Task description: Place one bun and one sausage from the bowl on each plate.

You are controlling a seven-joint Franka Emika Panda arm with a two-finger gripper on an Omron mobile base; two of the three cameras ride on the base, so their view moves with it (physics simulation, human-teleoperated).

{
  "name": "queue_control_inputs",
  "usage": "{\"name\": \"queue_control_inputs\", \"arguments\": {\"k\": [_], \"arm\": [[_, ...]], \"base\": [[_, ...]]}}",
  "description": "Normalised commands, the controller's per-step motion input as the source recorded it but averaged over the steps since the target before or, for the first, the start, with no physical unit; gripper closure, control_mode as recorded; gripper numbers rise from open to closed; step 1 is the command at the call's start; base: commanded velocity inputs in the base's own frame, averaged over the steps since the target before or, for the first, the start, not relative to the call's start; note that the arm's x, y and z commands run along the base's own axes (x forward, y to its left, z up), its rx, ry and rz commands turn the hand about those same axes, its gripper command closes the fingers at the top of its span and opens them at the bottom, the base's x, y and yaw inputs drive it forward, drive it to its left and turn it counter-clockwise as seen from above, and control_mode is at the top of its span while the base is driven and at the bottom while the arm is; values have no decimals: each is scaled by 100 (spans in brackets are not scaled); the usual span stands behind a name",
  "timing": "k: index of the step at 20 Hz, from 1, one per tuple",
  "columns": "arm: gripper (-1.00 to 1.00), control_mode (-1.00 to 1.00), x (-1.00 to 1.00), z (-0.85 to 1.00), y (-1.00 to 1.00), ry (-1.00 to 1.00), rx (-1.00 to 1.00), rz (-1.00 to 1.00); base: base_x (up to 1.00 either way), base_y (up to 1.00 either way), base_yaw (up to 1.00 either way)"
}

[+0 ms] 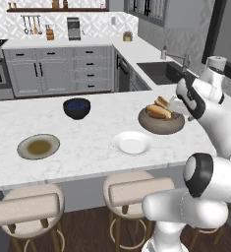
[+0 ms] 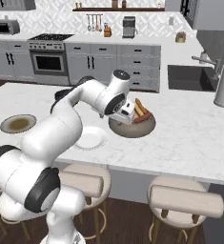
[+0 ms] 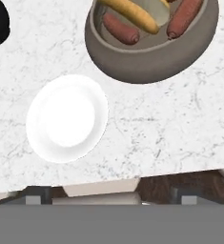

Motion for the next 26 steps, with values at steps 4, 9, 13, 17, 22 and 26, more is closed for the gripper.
{"name": "queue_control_inputs", "arguments": {"k": [4, 9, 13, 17, 22, 26], "arm": [[-100, -100, 31, 5, -69, 0, 9, -2], [-100, -100, 48, 5, 0, 2, -4, -1], [-100, -100, 88, -33, 6, 18, -6, -8], [-100, -100, 100, -22, -30, 15, 0, -17], [-100, -100, 62, -25, -63, 1, 15, -13], [-100, -100, 43, -28, -51, 0, 8, -2]], "base": [[0, 0, 0], [0, 0, 0], [0, 0, 0], [0, 0, 0], [0, 0, 0], [0, 0, 0]]}}
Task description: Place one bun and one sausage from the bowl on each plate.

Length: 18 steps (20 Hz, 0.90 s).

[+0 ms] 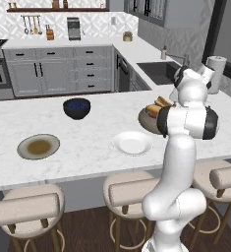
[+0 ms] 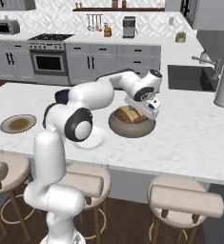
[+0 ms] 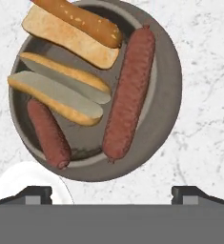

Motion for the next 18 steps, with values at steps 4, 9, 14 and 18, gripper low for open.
{"name": "queue_control_inputs", "arguments": {"k": [4, 9, 14, 18], "arm": [[-100, -100, 36, -49, 1, 1, 0, 0], [-100, -100, 41, -45, 16, 0, 0, 0], [-100, -100, 16, -26, 0, 0, 0, 0], [-100, -100, 3, -42, 0, 0, 0, 0]], "base": [[0, 0, 0], [0, 0, 0], [0, 0, 0], [0, 0, 0]]}}
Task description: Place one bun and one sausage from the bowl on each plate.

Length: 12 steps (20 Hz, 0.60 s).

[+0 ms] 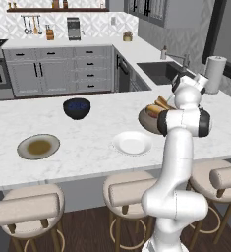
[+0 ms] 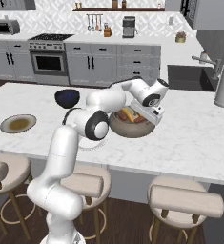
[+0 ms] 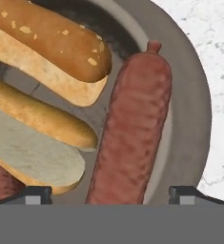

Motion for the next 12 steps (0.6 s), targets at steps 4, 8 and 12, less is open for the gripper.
{"name": "queue_control_inputs", "arguments": {"k": [4, 8, 12], "arm": [[-100, -100, 0, -18, 0, 0, 0, 0], [100, -100, 0, 0, 0, 0, 0, 0], [100, -100, 0, 0, 0, 0, 0, 0]], "base": [[0, 0, 0], [0, 0, 0], [0, 0, 0]]}}
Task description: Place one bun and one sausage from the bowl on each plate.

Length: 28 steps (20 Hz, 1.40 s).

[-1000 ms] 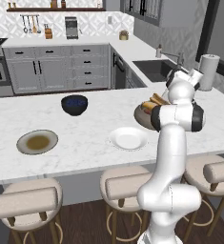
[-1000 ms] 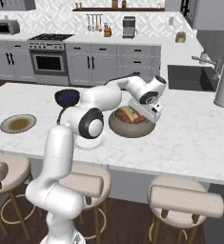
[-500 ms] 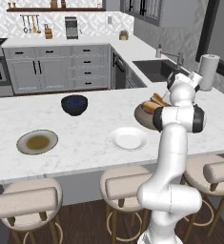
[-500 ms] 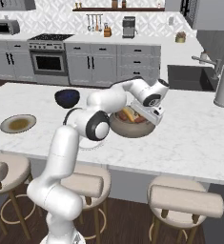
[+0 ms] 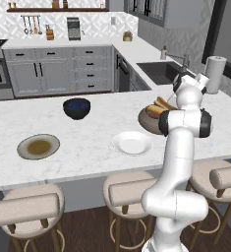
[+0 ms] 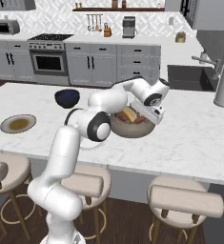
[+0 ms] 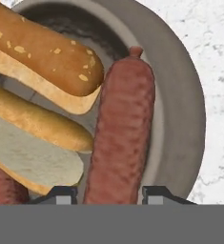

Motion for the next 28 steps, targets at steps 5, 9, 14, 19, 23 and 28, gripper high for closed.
{"name": "queue_control_inputs", "arguments": {"k": [5, 9, 14, 19, 23, 28], "arm": [[100, -100, -4, 8, 1, 0, 0, 0], [100, -100, -52, 88, 19, -11, 0, 0], [100, -100, -85, 77, 67, -3, -15, 9], [100, -100, -49, 16, 100, 17, -37, 36], [100, -100, -17, -39, 100, 2, -16, 41], [100, -100, 0, -67, 100, 0, -3, 35]], "base": [[0, 0, 0], [0, 0, 0], [0, 0, 0], [0, 0, 0], [0, 0, 0], [0, 0, 0]]}}
